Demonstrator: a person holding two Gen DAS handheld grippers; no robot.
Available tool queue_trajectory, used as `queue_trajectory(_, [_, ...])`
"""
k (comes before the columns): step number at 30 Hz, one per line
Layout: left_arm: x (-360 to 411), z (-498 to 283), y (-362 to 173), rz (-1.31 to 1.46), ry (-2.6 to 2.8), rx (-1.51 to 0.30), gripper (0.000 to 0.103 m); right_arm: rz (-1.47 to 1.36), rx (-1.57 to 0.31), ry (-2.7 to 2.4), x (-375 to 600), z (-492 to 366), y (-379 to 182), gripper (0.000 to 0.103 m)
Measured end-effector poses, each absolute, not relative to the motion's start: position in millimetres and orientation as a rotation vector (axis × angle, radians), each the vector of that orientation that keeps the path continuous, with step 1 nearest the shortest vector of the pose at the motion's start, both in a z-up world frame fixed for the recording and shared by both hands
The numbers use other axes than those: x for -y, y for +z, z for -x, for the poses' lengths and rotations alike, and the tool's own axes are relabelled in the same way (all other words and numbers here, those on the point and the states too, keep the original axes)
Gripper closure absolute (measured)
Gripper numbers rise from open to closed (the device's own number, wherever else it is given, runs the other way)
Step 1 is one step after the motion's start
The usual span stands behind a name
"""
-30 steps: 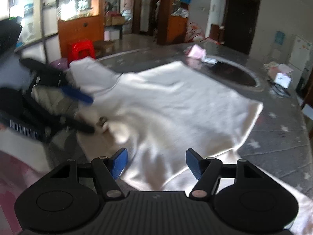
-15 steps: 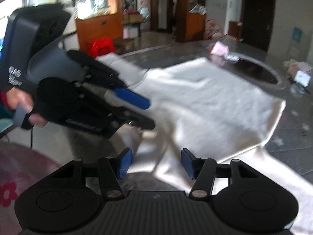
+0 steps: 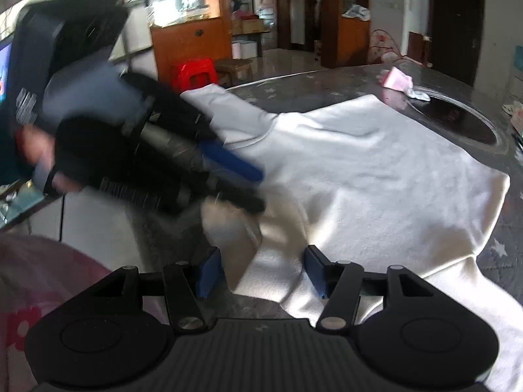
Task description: Fold clothes
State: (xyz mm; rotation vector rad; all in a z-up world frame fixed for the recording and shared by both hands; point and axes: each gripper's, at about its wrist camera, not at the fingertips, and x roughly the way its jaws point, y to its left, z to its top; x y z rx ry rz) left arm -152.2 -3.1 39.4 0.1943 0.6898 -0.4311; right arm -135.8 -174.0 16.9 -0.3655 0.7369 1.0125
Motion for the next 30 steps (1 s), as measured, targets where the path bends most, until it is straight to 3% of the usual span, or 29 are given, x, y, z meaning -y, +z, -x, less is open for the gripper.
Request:
queue_trajectory(6, [-18.3,102.7,52.6,-0.113,-0.297,-0.655,0.074,0.365,-0.746,1.016,173.5,135.2,16.2,0.043])
queue_trajectory(12, [-39.6,53.6,29.2,-0.043,-0.151,-0.715,0.074,0.372,-0.741,1.017,173.2,135.0,15.6,0.042])
queue_trajectory(30, [-64.2,35.7,20.4,0.037,-0.085,-0.710,0.072,0.375,-0.736,1.106,140.1,126.0,16.5,0.040])
